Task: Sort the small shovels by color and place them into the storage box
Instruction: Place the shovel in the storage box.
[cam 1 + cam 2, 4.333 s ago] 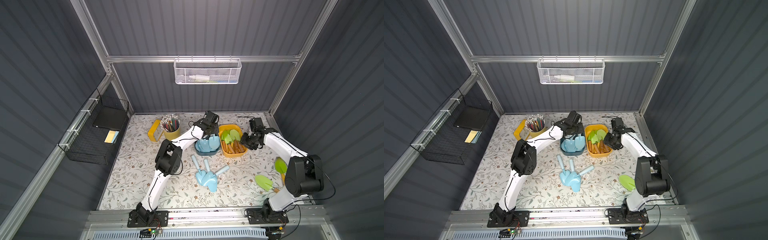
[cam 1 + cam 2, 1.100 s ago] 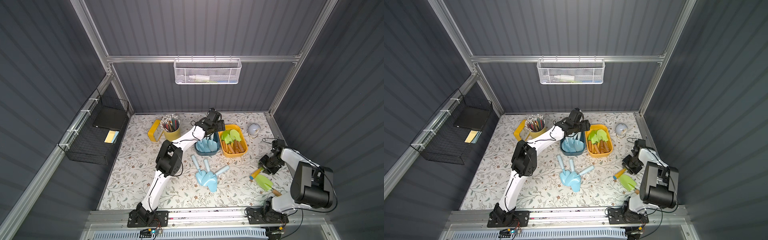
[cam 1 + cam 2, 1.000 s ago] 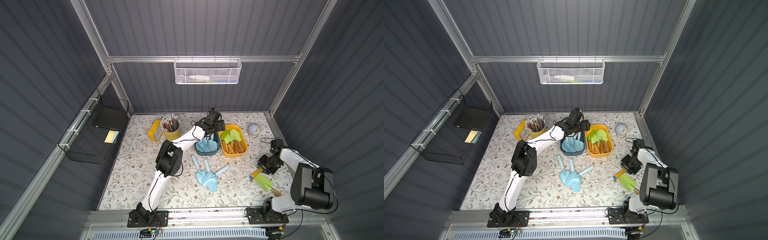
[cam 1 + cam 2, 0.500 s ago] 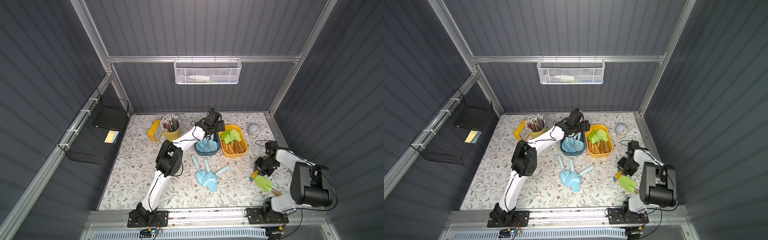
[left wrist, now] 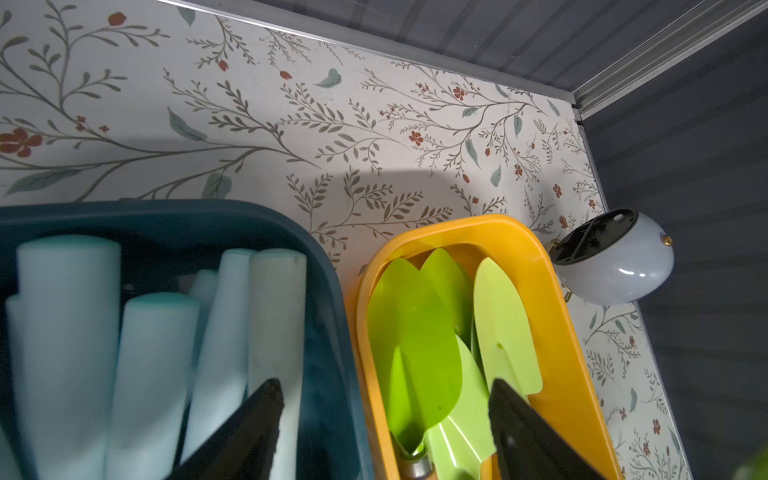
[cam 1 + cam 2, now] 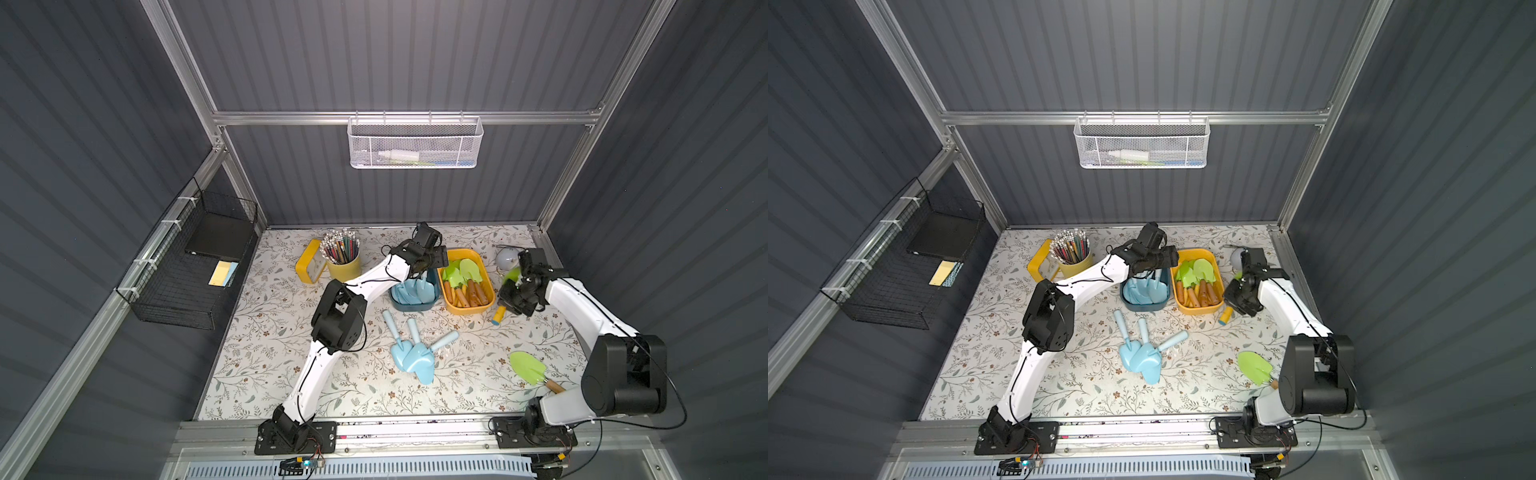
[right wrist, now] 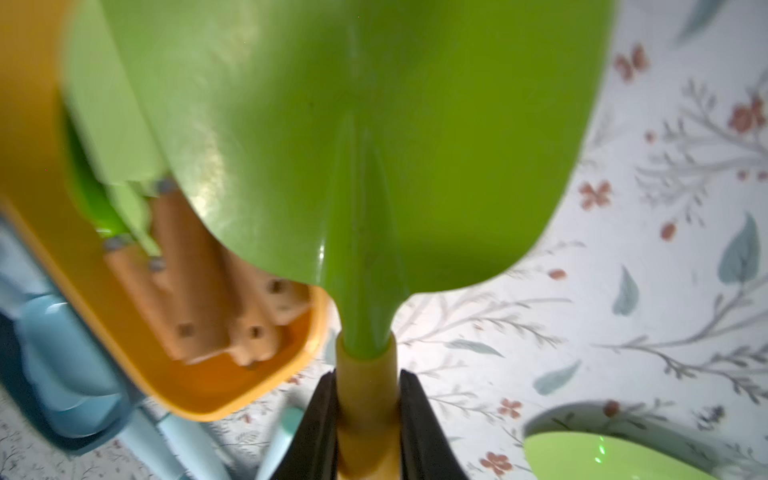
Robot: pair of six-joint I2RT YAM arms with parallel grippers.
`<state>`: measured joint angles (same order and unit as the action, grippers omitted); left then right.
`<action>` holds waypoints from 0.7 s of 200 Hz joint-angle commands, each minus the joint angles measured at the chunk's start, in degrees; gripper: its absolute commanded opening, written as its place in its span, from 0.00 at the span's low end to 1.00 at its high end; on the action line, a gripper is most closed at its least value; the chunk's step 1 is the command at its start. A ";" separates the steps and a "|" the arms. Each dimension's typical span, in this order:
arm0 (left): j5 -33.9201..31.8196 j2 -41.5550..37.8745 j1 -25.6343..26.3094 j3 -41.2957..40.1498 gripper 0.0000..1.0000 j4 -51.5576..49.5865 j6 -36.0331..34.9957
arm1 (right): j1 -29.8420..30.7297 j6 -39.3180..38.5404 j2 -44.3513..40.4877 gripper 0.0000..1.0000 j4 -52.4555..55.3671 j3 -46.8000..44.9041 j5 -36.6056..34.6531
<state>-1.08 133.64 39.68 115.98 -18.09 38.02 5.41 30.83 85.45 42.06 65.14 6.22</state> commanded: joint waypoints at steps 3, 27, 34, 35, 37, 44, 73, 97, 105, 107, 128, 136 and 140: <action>-1.08 -3.63 -0.65 -0.78 0.80 0.60 1.10 | 4.97 -4.24 4.43 0.00 3.43 8.20 -3.36; -2.01 -4.72 -0.90 -1.84 0.81 0.51 1.33 | 9.06 -7.58 12.06 0.00 5.24 16.05 -2.72; -2.24 -5.13 -1.00 -2.31 0.81 0.50 1.58 | 10.03 -8.53 14.42 0.00 5.68 18.17 -2.33; -2.25 -5.18 -1.00 -2.46 0.81 0.50 1.55 | 10.13 -8.61 14.76 0.00 5.80 18.57 -2.30; -2.30 -5.33 -1.05 -2.57 0.81 0.51 1.58 | 10.39 -8.84 15.41 0.00 5.94 19.17 -2.27; -2.50 -5.72 -1.14 -3.18 0.81 0.45 1.61 | 11.20 -9.41 17.79 0.00 6.99 21.42 -2.69; -3.60 -7.38 -1.27 -5.09 0.81 -0.16 1.59 | 13.04 -10.65 24.40 0.00 8.66 26.22 -4.48; -4.17 -8.47 -1.33 -6.33 0.81 -1.13 1.62 | 13.05 -10.19 27.81 0.01 9.83 27.57 -7.55; -4.47 -8.70 -1.28 -6.56 0.81 -1.14 1.52 | 13.05 -9.62 28.66 0.01 10.70 28.17 -9.66; -4.72 -8.78 -1.34 -6.64 0.81 -1.15 1.51 | 13.05 -9.58 28.88 0.01 10.88 28.30 -10.13; -5.93 -9.57 -1.19 -7.96 0.81 -1.23 0.97 | 13.05 -9.56 29.84 0.09 11.55 28.98 -13.34; -5.44 -10.08 -1.10 -8.99 0.81 -1.19 1.09 | 13.05 -9.61 29.93 0.16 11.47 29.35 -13.72; -5.29 -10.38 -0.97 -9.58 0.81 -1.16 1.17 | 13.05 -9.41 30.02 0.20 11.54 29.76 -14.02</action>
<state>-5.34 129.10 38.92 108.95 -18.15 39.29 18.72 21.39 115.11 51.18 92.60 -1.76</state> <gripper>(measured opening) 0.807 0.217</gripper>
